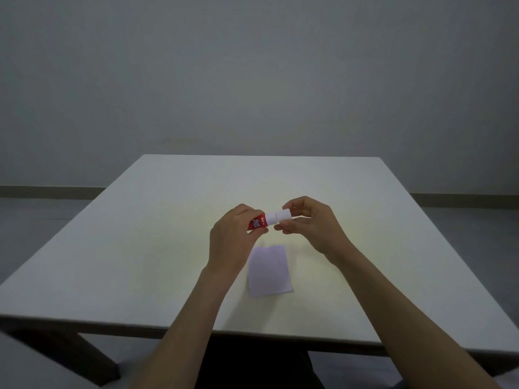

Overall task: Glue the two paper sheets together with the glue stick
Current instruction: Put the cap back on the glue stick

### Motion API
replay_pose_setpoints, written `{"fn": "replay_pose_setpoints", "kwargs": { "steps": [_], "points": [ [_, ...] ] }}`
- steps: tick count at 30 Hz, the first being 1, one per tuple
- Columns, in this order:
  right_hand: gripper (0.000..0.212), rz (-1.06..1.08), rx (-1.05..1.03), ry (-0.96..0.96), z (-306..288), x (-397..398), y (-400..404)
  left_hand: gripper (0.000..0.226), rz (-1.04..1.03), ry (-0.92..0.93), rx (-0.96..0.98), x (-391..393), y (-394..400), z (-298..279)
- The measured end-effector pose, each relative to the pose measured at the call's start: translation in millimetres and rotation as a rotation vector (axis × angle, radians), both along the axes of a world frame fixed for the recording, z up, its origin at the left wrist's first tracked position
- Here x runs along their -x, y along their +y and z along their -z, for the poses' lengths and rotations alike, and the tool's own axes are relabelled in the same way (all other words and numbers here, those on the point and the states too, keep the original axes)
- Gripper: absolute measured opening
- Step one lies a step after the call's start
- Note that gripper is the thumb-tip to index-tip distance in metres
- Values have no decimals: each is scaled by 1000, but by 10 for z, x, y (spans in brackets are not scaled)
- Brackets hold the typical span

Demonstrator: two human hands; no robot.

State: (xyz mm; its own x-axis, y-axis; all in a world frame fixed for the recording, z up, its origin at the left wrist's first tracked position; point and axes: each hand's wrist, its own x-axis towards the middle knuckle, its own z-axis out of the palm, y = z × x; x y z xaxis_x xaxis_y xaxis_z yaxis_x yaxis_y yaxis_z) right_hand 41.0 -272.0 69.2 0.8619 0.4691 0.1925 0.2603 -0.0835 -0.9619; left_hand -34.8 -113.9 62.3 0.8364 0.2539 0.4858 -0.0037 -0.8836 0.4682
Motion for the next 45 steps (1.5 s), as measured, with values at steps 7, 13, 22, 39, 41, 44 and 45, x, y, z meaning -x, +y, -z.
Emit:
{"fn": "replay_pose_setpoints", "kwargs": {
  "steps": [7,13,22,39,41,44,45],
  "points": [
    [10,36,123,-122,53,32,76,24,18,-17,17,25,-76,14],
    [47,136,507,-361,101,18,57,23,0,-1,-7,53,-130,52],
    [45,226,563,-473,48,24,92,24,-56,-55,8,56,-133,56],
    [59,-265,885,-473,385,134,100,35,-305,-119,538,-286,488,147],
    [62,-320,1034,-495,550,182,78,33,-334,-100,587,-339,592,231],
    [61,-286,1092,-517,682,238,48,31,-350,-70,598,-339,658,385],
    [60,-265,1090,-520,702,253,42,31,-352,-60,598,-327,666,430]
  ]
}}
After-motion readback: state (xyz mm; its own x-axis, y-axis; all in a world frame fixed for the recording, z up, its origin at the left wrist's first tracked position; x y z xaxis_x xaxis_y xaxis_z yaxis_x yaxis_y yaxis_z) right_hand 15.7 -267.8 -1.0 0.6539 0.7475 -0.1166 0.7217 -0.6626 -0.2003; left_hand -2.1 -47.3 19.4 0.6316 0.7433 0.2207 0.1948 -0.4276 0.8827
